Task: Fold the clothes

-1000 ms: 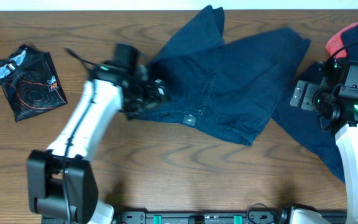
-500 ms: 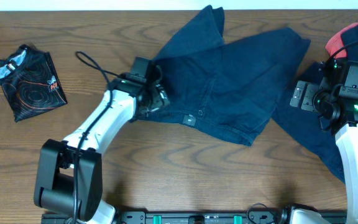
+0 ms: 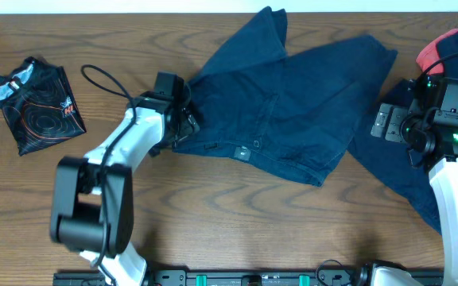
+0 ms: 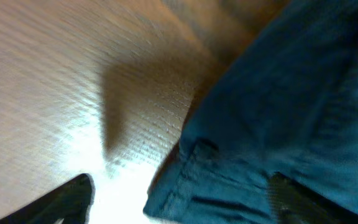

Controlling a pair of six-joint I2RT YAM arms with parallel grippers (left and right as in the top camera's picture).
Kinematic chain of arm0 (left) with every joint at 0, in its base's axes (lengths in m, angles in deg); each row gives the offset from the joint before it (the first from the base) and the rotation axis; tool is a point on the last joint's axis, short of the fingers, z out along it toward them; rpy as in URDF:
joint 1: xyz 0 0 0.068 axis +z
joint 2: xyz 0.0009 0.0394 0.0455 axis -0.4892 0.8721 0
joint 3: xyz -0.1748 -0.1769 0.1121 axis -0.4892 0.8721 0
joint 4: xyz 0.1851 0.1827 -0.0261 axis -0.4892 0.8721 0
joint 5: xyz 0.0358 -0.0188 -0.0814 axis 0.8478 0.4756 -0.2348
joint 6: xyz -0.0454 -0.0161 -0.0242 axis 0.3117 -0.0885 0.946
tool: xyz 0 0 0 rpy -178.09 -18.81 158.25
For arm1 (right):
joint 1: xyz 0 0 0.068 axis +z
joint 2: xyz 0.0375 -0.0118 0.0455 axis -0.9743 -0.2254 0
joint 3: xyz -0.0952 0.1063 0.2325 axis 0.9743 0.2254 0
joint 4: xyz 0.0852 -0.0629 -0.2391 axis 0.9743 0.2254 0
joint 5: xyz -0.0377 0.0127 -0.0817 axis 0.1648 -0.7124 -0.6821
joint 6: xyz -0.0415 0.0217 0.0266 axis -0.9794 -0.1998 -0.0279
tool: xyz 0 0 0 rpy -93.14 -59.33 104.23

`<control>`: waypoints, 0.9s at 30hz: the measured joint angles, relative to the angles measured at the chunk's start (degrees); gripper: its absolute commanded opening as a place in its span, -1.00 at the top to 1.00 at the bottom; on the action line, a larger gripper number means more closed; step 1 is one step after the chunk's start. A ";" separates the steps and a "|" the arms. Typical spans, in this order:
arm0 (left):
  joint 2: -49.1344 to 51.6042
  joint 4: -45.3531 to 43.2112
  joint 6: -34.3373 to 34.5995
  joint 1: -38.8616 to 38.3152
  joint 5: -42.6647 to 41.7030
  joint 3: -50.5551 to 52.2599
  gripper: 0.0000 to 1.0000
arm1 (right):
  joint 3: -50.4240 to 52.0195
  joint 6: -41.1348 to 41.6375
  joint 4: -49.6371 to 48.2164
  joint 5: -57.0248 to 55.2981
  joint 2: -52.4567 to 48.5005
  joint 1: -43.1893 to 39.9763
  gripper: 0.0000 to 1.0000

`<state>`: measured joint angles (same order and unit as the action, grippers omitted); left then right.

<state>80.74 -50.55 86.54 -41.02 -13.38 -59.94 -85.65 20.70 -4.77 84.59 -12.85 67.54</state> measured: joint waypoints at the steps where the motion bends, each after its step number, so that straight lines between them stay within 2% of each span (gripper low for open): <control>1: 1.11 -0.11 -0.20 0.00 -0.68 0.00 -0.33 | 0.00 0.00 0.00 0.00 0.00 0.00 -0.98; 2: 1.95 -0.15 -0.55 0.00 -1.20 0.02 -0.08 | 0.00 0.02 0.00 0.00 0.00 0.00 -0.98; 5: 2.69 -0.44 -0.72 -0.02 -2.97 -0.13 0.88 | 0.00 0.02 0.09 0.02 0.00 0.00 -0.98; 13: 2.99 -1.31 -4.04 1.60 -4.98 -1.09 0.88 | 0.00 0.00 0.15 0.00 0.00 0.00 -0.98; 16: 4.07 -0.09 -6.40 5.84 -3.48 -5.11 0.88 | 0.00 0.00 0.33 0.00 0.00 0.00 -0.99; 19: 4.57 2.21 -7.74 12.63 -2.93 -13.53 0.88 | 0.00 0.00 0.42 0.00 0.00 0.00 -0.99; 20: 4.57 2.97 -7.93 14.67 -3.02 -16.48 0.74 | 0.00 0.00 0.44 0.00 -0.02 0.00 -0.98; 22: 4.57 4.59 -8.72 18.40 -4.55 -22.60 -0.46 | 0.00 0.02 0.42 0.00 0.00 0.00 -0.99; 23: 4.52 5.35 -8.87 20.28 -5.55 -25.49 -0.79 | 0.00 0.00 0.42 0.00 -0.02 0.00 -0.99; 24: 4.37 6.82 -8.96 21.81 -6.86 -27.65 -0.95 | 0.00 0.02 0.42 0.00 0.00 0.00 -0.99; 27: 3.52 14.21 -8.96 24.13 -12.33 -30.62 -0.96 | 0.00 0.02 0.55 0.00 -0.02 0.00 -0.98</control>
<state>84.25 -36.35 77.58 -16.89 -25.70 -90.56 -85.65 20.72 -4.22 84.59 -12.87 67.54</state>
